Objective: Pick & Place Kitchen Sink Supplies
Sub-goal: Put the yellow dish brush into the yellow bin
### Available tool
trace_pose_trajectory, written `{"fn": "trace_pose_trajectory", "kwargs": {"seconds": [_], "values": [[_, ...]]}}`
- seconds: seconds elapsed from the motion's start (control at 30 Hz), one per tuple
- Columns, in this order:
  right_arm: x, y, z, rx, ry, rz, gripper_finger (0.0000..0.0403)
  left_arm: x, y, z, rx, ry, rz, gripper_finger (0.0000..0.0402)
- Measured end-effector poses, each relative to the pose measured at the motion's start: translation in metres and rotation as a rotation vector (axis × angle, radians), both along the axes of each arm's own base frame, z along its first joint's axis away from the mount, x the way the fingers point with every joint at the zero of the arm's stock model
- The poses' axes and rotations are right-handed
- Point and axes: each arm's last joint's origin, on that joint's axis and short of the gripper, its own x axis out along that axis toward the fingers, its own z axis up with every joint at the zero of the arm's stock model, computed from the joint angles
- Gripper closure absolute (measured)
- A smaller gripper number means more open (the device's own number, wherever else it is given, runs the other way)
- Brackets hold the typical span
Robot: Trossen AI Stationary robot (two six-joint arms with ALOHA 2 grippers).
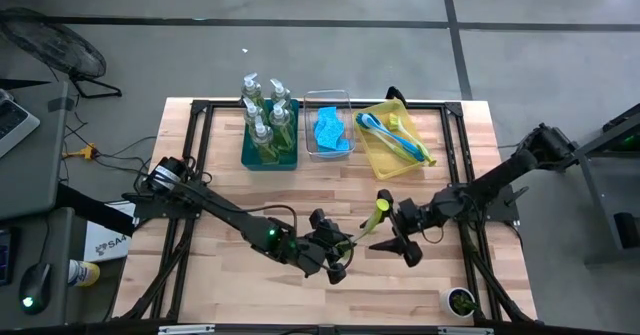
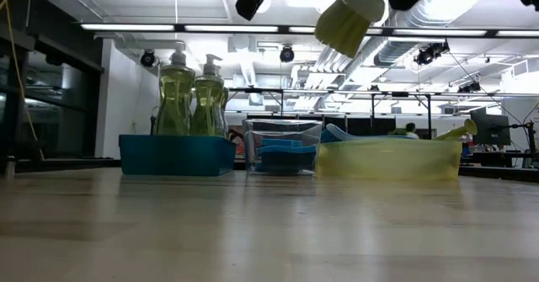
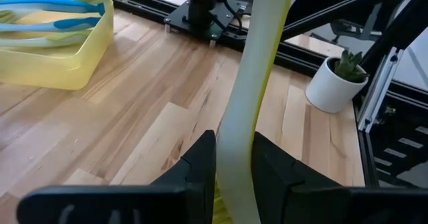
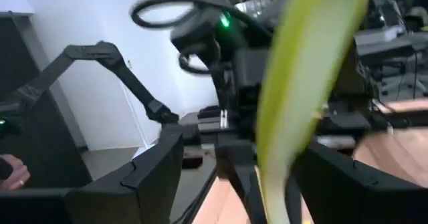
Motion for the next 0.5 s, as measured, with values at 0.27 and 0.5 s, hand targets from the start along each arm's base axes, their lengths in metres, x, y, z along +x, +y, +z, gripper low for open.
{"fn": "trace_pose_trajectory", "kwargs": {"seconds": [0.27, 0.5], "values": [[0.004, 0.003, 0.014, -0.034, -0.06, 0.012, 0.0167, 0.003, -0.002, -0.005, -0.009, 0.001, -0.02, 0.034], [0.005, 0.002, 0.014, -0.039, -0.05, -0.001, 0.026, 0.009, -0.005, -0.022, -0.001, 0.025, -0.031, 0.034]]}}
